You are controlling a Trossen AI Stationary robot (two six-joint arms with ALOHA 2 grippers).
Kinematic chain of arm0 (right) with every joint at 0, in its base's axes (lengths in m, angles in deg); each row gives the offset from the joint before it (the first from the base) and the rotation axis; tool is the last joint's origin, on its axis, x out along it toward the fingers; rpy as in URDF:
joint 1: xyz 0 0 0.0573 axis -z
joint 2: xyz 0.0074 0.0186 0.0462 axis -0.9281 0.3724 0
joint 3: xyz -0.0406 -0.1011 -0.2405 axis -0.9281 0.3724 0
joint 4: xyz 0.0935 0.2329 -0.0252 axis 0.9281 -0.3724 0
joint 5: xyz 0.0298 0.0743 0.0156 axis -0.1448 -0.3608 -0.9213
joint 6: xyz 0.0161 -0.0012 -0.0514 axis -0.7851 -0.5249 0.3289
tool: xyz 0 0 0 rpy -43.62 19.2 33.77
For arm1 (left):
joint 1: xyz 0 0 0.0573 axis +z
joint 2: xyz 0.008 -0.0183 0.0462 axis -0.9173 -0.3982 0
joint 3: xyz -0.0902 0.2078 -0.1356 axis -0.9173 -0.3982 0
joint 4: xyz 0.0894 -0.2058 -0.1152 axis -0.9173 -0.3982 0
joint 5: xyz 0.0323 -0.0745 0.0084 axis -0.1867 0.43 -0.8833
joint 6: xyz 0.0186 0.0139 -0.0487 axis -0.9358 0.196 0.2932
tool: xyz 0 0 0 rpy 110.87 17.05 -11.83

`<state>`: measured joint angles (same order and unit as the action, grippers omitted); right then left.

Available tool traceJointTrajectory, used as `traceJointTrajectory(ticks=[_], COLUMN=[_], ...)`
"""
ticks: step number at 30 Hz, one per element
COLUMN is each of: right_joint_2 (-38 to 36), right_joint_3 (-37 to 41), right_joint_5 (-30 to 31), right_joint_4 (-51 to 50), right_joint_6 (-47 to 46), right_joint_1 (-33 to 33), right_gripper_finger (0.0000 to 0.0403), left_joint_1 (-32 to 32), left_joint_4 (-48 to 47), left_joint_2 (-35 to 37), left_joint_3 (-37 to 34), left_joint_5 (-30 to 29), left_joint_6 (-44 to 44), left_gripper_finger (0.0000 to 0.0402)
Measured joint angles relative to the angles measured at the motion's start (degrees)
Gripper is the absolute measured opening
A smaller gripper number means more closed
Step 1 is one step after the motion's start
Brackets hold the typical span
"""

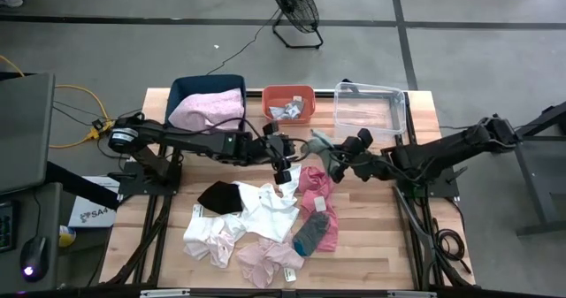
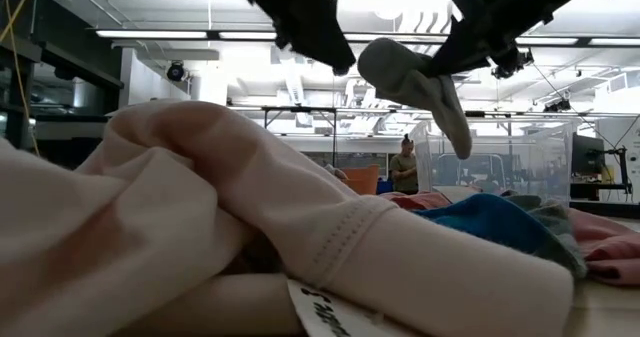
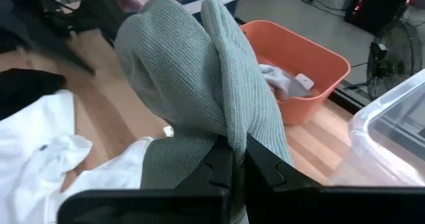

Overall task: Pick & Place Cloths
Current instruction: Put the blue and green sock into the orange bin

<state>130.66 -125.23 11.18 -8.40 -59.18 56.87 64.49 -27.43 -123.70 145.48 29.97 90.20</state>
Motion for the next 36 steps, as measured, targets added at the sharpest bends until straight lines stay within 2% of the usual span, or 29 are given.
traceJointTrajectory(ticks=[6, 13, 18, 24, 31, 36], right_joint_2=[0.01, 0.0, -0.01, -1.22, -7.21, -9.56], right_joint_3=[0.0, 0.0, -0.02, -0.02, -0.04, -0.04], right_joint_5=[-1.62, -3.84, -5.77, -6.48, -7.2, -1.86], right_joint_4=[0.22, 1.03, 3.21, 2.62, -2.32, -2.98], right_joint_6=[1.74, 4.45, 7.17, 10.31, 10.13, 10.92], right_joint_1=[2.49, 3.21, 3.19, 2.92, -0.2, -5.23], right_gripper_finger=[0.0005, 0.0005, 0.0005, 0.0005, 0.0005, 0.0005], left_joint_1=[2.14, 2.9, 2.86, 2.75, 2.66, 1.5], left_joint_4=[13.3, 25.36, 31.17, 34.91, 36.68, 42.13], left_joint_2=[0.07, 0.09, 0.09, 0.15, -0.11, -0.17], left_joint_3=[-6.87, -14.55, -18.13, -18.96, -18.96, -18.96], left_joint_5=[6.83, 9.25, 9.81, 10.67, 11.23, 12.8], left_joint_6=[1.48, 3.62, 8.59, 10.3, 10.04, 6.23], left_gripper_finger=[0.0168, 0.0168, 0.0168, 0.0168, 0.0171, 0.0216])
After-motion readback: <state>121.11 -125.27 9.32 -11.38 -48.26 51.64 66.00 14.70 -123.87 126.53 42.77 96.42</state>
